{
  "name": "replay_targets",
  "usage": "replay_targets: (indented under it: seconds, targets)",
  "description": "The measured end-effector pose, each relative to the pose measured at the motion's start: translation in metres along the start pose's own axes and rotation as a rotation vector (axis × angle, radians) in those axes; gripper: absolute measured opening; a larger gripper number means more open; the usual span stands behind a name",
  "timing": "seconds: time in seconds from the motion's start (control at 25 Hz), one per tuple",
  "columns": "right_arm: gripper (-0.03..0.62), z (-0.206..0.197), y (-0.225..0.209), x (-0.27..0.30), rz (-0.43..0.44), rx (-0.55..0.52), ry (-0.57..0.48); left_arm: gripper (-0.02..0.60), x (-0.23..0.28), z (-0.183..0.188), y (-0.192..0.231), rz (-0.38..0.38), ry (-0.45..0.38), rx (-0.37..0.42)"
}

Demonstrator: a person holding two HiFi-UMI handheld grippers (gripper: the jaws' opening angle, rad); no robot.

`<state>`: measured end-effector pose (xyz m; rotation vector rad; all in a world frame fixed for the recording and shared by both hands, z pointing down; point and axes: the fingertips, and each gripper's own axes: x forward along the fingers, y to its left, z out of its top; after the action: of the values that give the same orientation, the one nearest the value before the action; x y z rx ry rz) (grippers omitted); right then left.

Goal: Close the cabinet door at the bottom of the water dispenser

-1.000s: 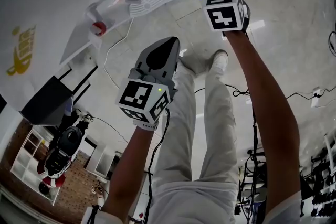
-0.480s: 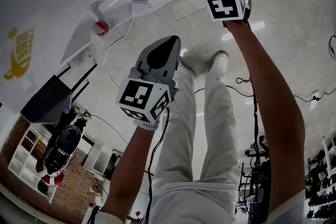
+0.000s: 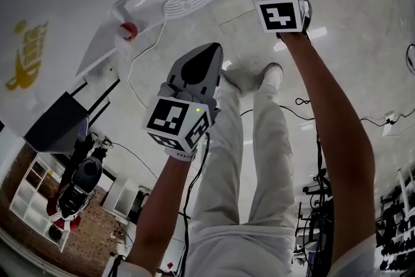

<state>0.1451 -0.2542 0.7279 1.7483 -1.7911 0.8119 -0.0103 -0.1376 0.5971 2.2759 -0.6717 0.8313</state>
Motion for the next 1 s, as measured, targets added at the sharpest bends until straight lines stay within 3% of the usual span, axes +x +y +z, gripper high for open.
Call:
replay_targets:
  seconds: [0.24, 0.76, 1.0]
  targets:
    - [0.161, 0.013, -0.007, 0.005, 0.002, 0.086, -0.012, 0.006, -0.005, -0.003, -0.001, 0.002, -0.002, -0.001]
    - [0.16, -0.001, 0.002, -0.024, 0.013, 0.059, 0.013, 0.006, -0.014, 0.007, -0.005, 0.002, -0.02, 0.003]
    - [0.059, 0.008, 0.005, -0.066, 0.018, 0.007, -0.004, 0.006, -0.032, 0.031, -0.023, -0.01, -0.048, 0.026]
